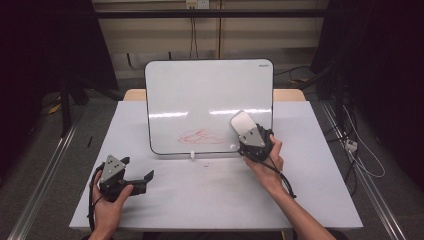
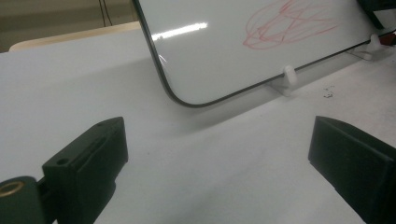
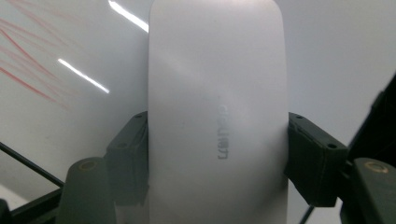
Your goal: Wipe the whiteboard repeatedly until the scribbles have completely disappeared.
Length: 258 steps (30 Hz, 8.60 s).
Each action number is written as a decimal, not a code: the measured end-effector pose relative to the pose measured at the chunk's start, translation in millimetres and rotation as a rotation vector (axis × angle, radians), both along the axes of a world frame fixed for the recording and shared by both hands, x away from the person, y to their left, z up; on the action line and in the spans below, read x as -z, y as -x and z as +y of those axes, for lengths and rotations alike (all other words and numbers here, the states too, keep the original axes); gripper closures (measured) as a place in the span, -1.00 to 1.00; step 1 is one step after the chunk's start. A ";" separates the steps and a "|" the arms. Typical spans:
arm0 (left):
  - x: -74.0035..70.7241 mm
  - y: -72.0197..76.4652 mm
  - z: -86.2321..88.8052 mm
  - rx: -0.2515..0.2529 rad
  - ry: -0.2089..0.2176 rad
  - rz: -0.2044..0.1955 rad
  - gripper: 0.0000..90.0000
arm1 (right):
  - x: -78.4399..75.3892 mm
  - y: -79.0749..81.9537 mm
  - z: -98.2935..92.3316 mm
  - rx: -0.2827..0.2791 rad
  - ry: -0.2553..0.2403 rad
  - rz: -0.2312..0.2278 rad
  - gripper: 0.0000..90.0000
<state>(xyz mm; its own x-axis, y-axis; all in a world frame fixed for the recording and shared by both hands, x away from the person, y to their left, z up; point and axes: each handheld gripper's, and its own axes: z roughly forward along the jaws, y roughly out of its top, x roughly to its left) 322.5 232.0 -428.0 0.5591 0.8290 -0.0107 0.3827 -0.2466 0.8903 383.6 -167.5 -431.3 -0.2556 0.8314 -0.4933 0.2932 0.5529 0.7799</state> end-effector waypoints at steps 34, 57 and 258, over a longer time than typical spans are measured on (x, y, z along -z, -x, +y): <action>-0.4 0.5 -1.7 0.014 0.000 -0.006 -0.89 | 2.6 -8.2 106.7 -0.157 0.088 -0.003 -0.31; -0.9 1.6 4.1 0.000 0.010 -0.006 -0.89 | -0.5 -9.4 90.0 -0.190 0.091 0.005 -0.30; -1.9 3.2 2.2 0.007 -0.003 -0.015 -0.89 | -8.4 -27.8 193.6 -0.237 0.148 -0.059 -0.30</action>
